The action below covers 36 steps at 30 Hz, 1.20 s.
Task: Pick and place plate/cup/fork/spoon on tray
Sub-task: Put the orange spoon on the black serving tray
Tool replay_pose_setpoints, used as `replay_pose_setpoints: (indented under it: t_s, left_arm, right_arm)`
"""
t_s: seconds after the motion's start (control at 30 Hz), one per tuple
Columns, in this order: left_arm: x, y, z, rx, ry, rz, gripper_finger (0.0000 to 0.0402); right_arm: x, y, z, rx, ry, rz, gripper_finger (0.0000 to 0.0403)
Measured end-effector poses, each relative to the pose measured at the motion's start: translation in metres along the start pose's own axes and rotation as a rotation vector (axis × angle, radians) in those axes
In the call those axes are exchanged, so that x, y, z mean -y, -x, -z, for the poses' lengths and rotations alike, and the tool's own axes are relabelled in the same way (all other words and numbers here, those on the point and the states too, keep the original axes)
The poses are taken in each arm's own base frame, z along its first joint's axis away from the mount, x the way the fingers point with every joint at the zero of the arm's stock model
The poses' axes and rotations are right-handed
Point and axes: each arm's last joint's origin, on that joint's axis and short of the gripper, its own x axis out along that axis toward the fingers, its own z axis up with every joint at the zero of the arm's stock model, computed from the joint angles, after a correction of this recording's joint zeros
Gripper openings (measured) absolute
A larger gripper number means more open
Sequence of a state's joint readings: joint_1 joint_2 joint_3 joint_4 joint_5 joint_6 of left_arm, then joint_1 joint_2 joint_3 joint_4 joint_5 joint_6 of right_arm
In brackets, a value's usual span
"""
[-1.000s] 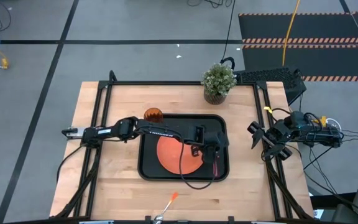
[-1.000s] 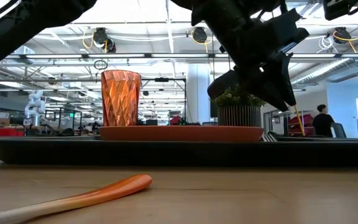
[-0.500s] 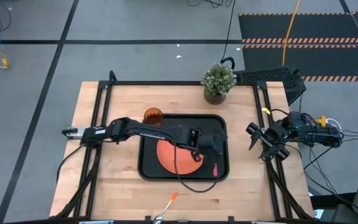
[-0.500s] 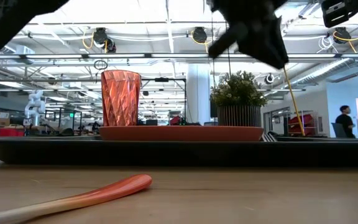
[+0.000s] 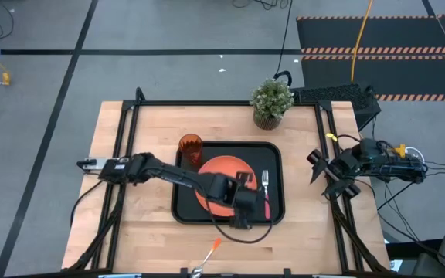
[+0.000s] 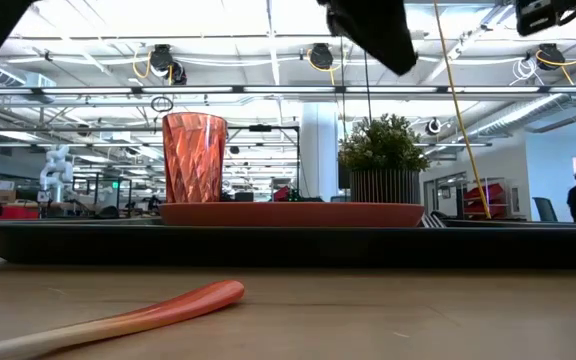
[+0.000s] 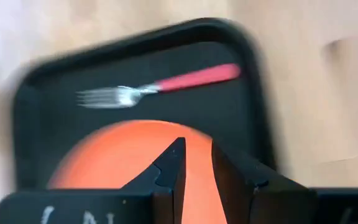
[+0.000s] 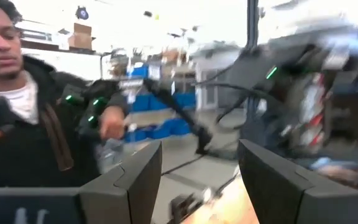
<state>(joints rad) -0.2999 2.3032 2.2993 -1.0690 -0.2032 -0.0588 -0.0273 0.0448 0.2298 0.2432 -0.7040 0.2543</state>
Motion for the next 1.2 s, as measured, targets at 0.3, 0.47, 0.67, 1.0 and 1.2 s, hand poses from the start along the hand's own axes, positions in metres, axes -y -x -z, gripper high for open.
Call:
replay_pose_setpoints:
  t_s: [0.3, 0.47, 0.67, 1.0, 1.2]
  left_arm:
    - [0.048, 0.010, 0.004, -0.071, 0.706, 0.175, 0.0081]
    - [0.089, 0.021, 0.013, -0.152, 0.836, 0.250, 0.0081]
    - [0.130, 0.032, 0.025, -0.175, 1.011, 0.237, 0.0081]
    - [0.198, 0.032, 0.055, -0.233, 1.208, 0.296, 0.0081]
    - [0.223, 0.001, 0.086, -0.281, 1.302, 0.284, 0.0081]
  right_arm:
    - [0.007, 0.003, -0.015, 0.191, 0.211, 0.380, 0.0203]
    - [0.011, 0.005, -0.016, 0.220, 0.211, 0.526, 0.0203]
    - [0.011, 0.005, -0.016, 0.235, 0.142, 0.532, 0.0203]
    - [0.011, 0.003, -0.008, 0.172, -0.028, 0.414, 0.0203]
    - [0.009, 0.002, -0.006, 0.145, -0.116, 0.349, 0.0203]
